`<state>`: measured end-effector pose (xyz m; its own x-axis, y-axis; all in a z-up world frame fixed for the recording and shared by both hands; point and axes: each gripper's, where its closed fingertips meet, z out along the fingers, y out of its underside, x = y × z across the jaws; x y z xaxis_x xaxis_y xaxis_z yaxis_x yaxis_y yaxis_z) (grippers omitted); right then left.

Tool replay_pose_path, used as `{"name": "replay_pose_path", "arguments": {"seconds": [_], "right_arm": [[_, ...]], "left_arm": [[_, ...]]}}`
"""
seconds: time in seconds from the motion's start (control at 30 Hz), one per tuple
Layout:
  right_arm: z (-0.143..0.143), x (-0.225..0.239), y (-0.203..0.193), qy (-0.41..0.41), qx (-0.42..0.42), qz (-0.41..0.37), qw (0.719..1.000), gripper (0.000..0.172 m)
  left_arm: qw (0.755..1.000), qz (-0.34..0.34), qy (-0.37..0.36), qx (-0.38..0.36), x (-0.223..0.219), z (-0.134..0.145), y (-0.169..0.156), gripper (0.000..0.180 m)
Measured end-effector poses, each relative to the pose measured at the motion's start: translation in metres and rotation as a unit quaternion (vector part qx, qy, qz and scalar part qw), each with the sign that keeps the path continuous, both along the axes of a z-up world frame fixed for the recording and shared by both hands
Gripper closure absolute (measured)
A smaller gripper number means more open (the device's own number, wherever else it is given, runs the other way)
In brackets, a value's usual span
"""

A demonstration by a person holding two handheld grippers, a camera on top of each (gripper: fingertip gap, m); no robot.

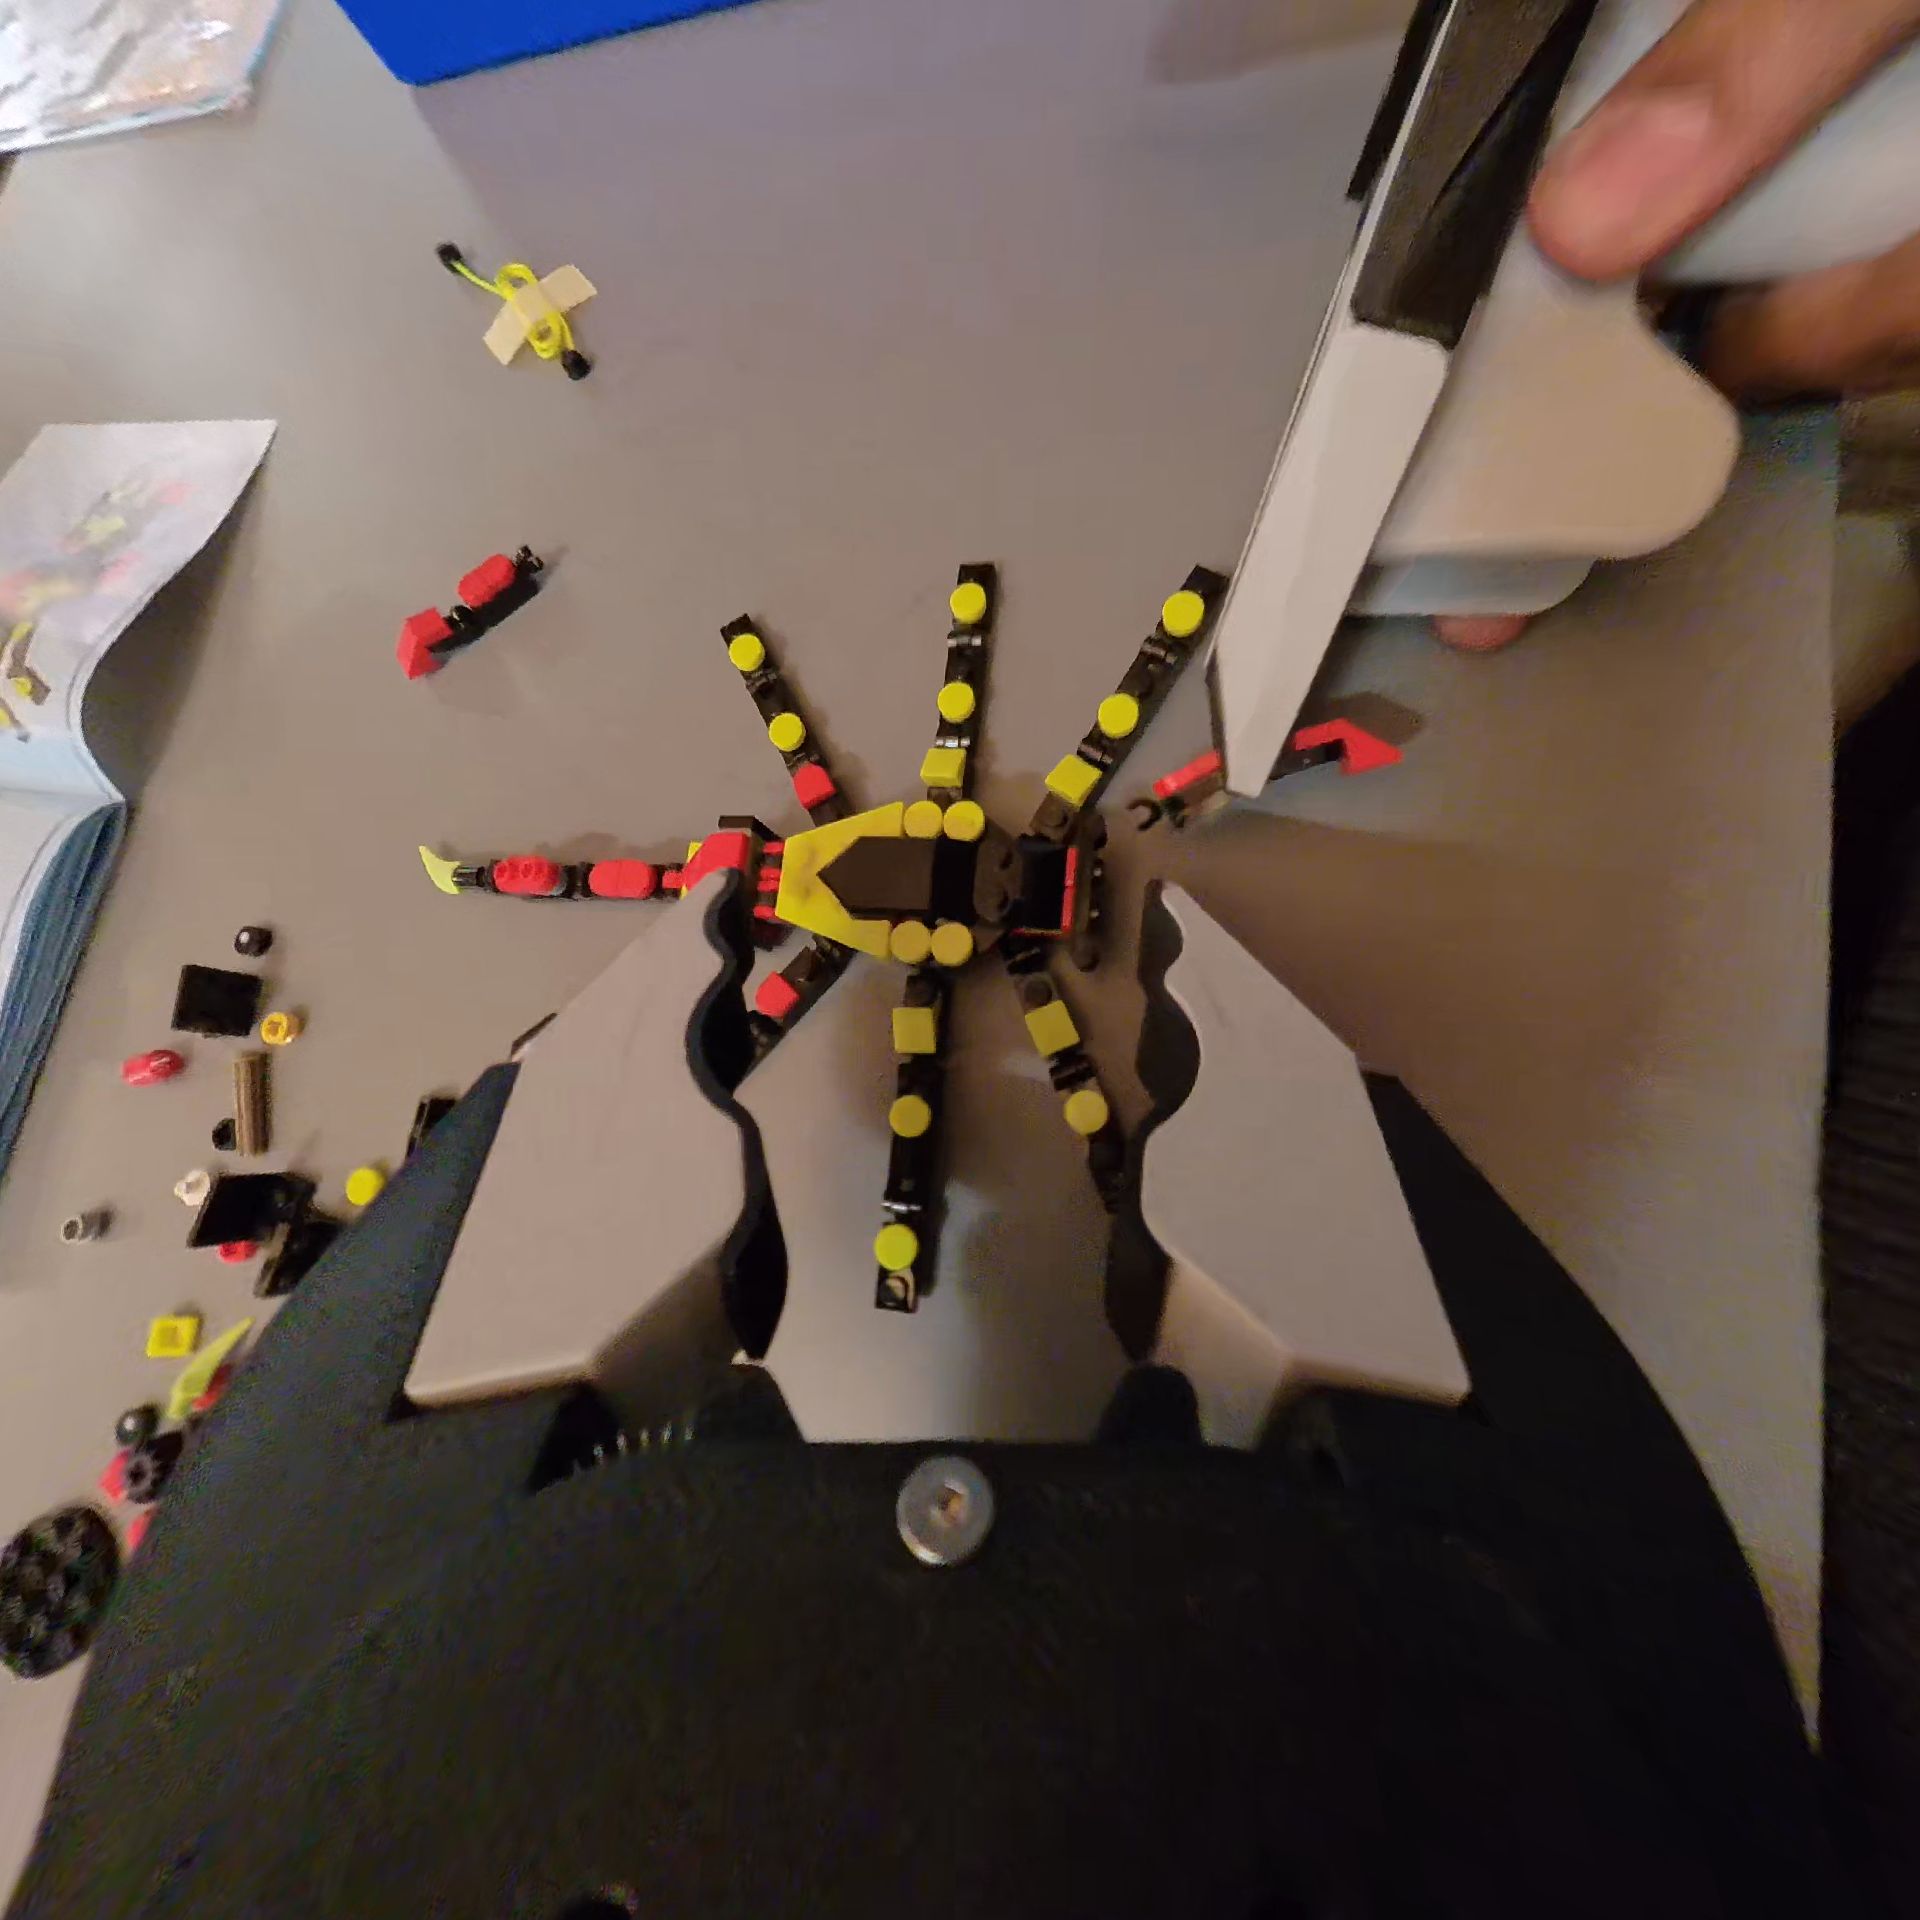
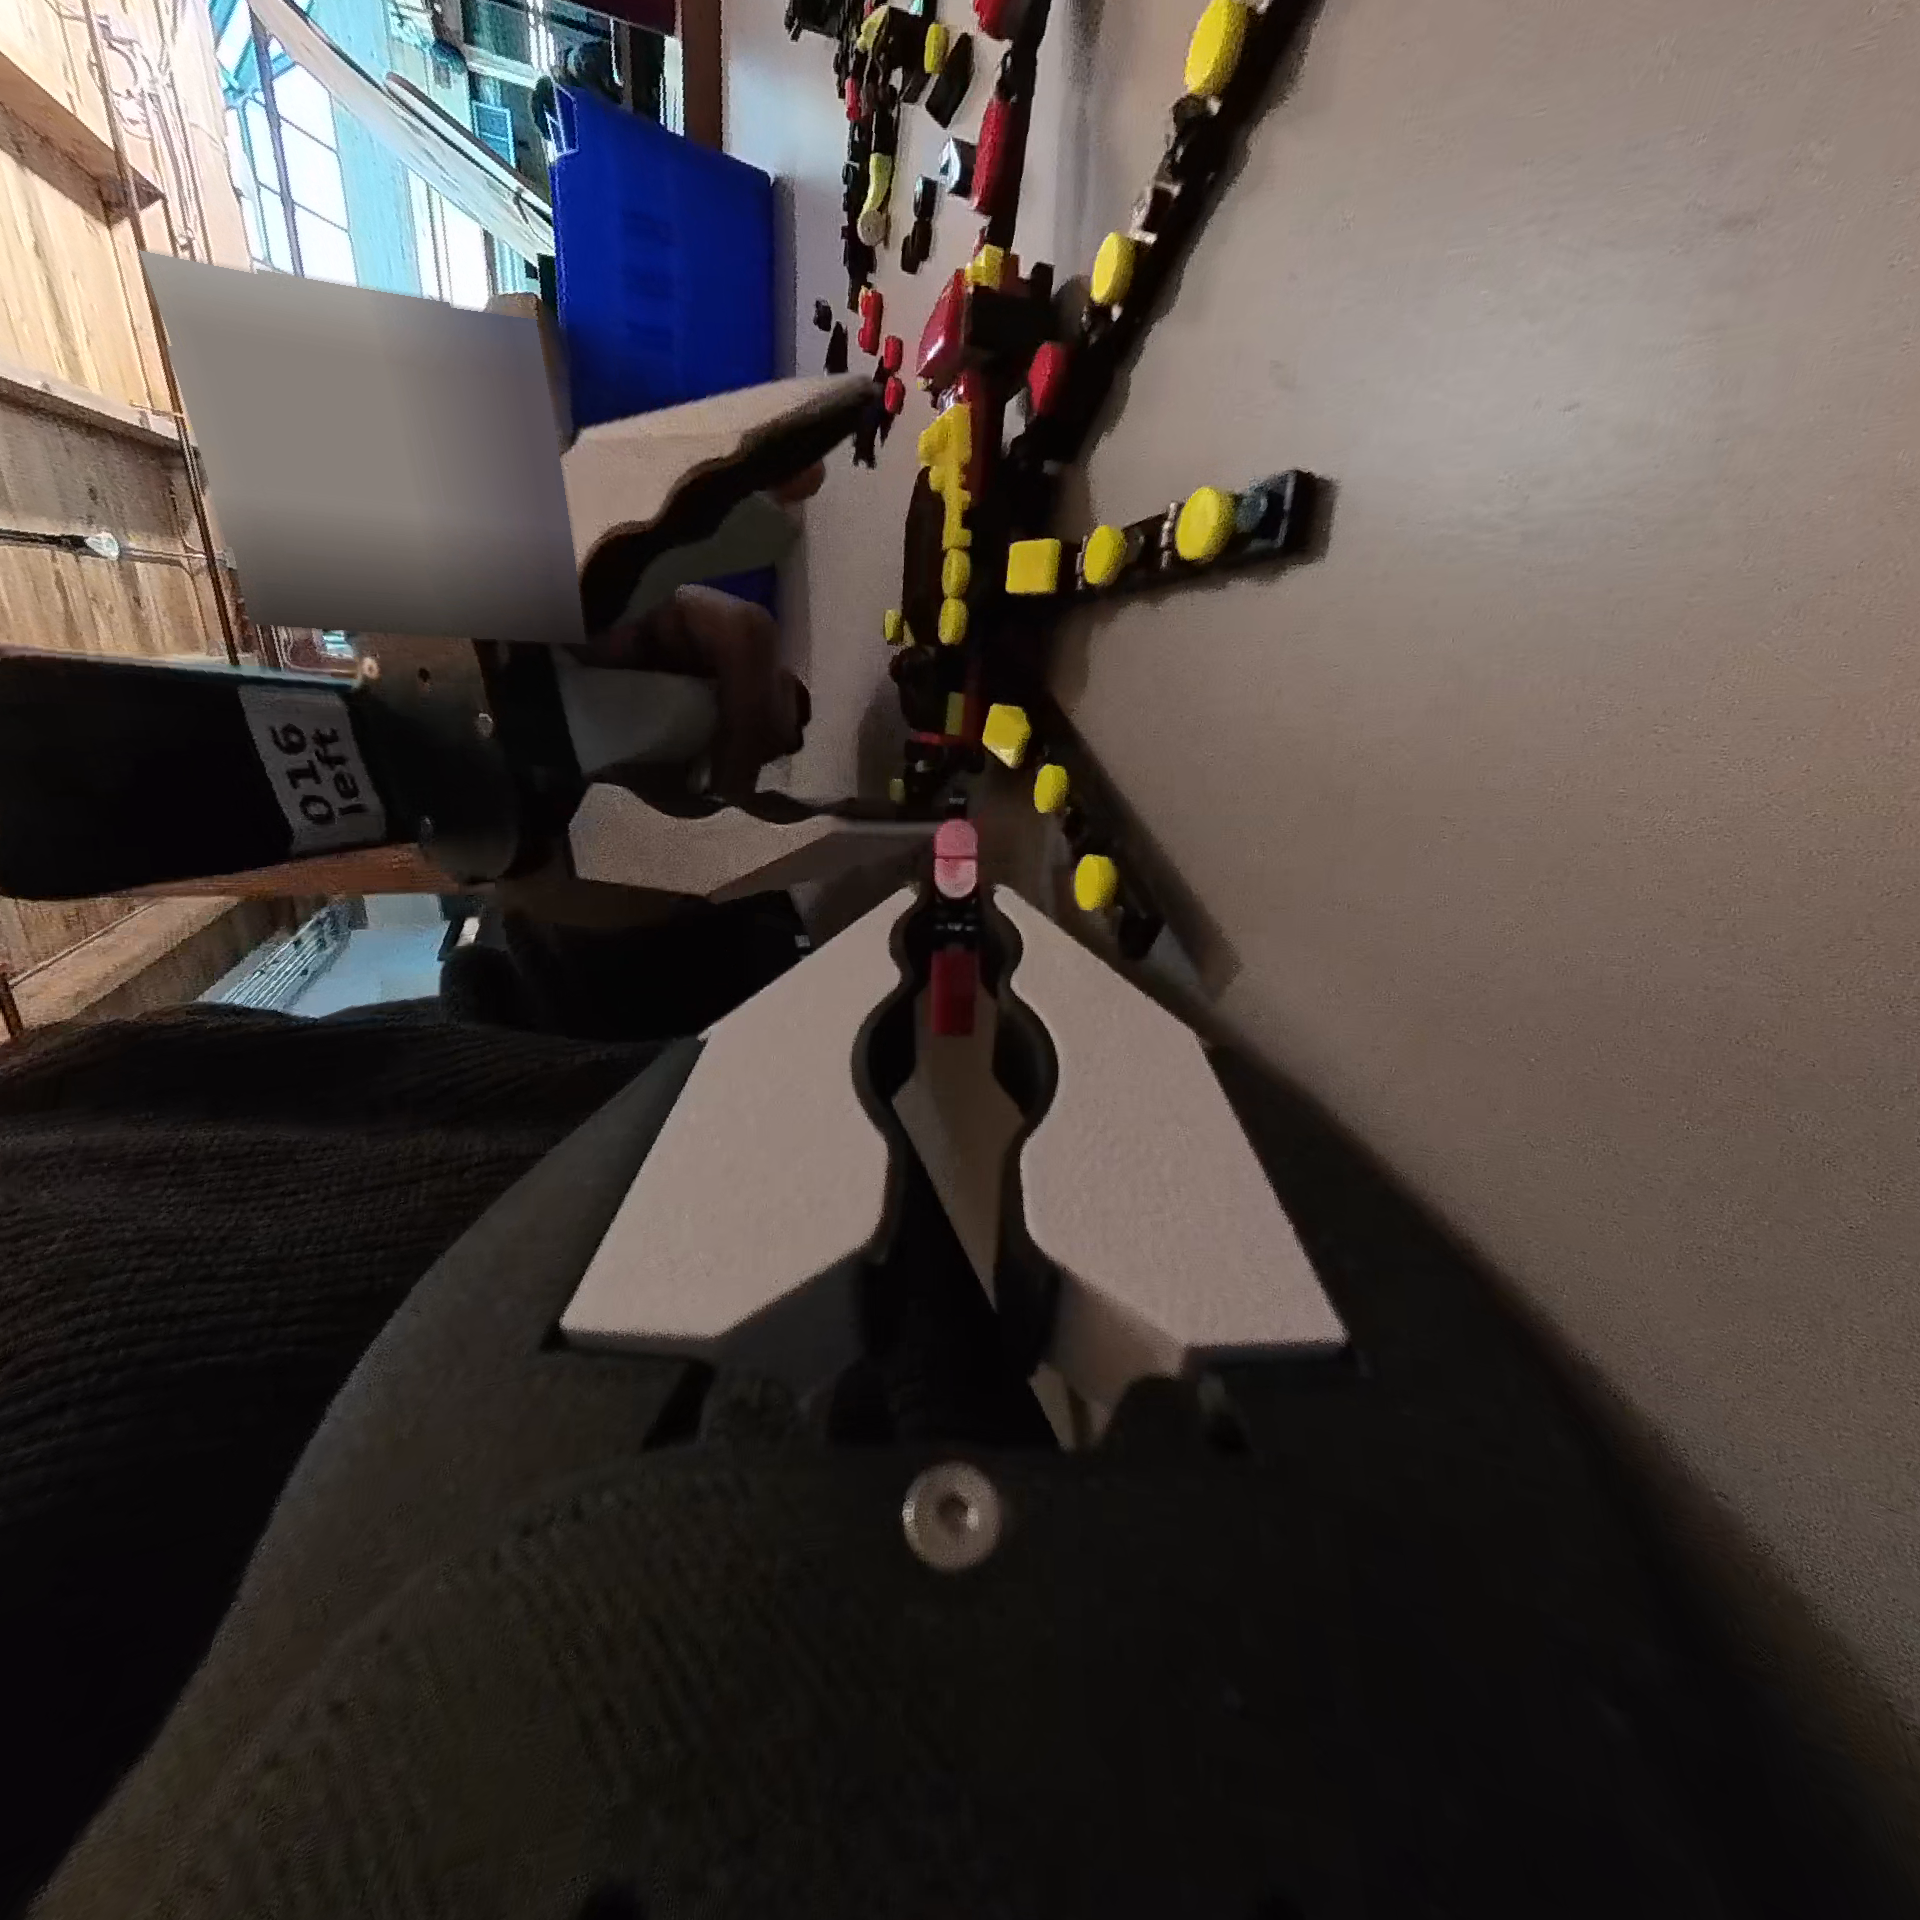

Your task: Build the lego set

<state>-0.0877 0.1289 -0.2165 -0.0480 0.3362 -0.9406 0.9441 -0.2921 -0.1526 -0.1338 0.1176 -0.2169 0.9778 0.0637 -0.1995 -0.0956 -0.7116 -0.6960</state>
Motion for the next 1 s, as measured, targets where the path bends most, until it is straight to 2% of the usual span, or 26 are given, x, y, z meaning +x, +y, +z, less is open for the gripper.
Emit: {"name": "replay_pose_path", "arguments": {"seconds": [0.13,0.33,0.6,0.87,1.0], "right_arm": [[0.001,0.001,-0.001,0.002,-0.002,0.002,1.000,0.165],[0.000,-0.001,0.001,0.000,-0.001,0.000,1.000,0.166],[-0.001,0.003,-0.001,-0.006,-0.007,0.010,1.000,0.165],[-0.001,0.004,-0.003,-0.009,-0.011,0.018,1.000,0.165],[-0.001,0.004,-0.004,-0.011,-0.014,0.019,1.000,0.165]], "left_arm": [[0.999,-0.024,-0.009,-0.043,-0.004,-0.009,-0.003,0.113],[0.999,-0.027,-0.020,-0.037,0.001,-0.009,-0.005,0.115],[0.997,-0.025,-0.022,-0.070,0.010,-0.008,-0.012,0.117],[0.997,-0.014,-0.061,-0.049,0.010,-0.004,-0.009,0.116],[0.997,-0.016,-0.057,-0.051,0.009,-0.006,-0.009,0.116]]}}
